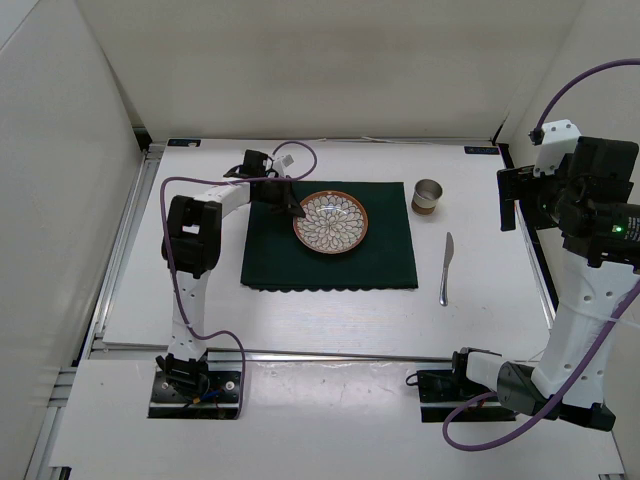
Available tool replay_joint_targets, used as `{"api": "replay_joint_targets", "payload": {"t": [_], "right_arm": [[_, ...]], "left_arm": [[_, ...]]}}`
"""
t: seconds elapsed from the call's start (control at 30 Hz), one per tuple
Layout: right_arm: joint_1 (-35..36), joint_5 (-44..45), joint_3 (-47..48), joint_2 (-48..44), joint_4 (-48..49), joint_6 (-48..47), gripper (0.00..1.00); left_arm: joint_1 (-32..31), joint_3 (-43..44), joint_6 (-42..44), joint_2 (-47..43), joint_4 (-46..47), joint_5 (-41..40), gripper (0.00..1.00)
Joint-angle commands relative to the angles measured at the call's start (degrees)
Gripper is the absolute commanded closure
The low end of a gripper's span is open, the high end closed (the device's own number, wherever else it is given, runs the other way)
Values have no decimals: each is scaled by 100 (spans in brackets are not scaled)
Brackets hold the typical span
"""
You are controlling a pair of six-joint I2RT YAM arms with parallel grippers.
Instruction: Set the dinner table for one person
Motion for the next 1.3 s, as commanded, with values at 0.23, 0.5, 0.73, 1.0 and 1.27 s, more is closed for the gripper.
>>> {"api": "replay_joint_targets", "payload": {"t": [0.23,0.5,0.73,1.0,1.27], "right_arm": [[-21,-141,77,8,-552,46,0],[-21,-518,-193,184,-439,-33,0],[-21,-948,-548,1457,-183,-550,11],[822,-511,-135,3048,1802,-721,18],[1008,-1222,1573,5027,1880,-770,19]], "left_arm": [[150,4,153,-164,275,-341,32],[150,-145,153,-814,275,-533,0],[210,827,1248,-1905,-1278,-2395,0],[966,5,2358,-3029,-2097,-4909,0],[1538,-681,2412,-3821,-2396,-5553,0]]}}
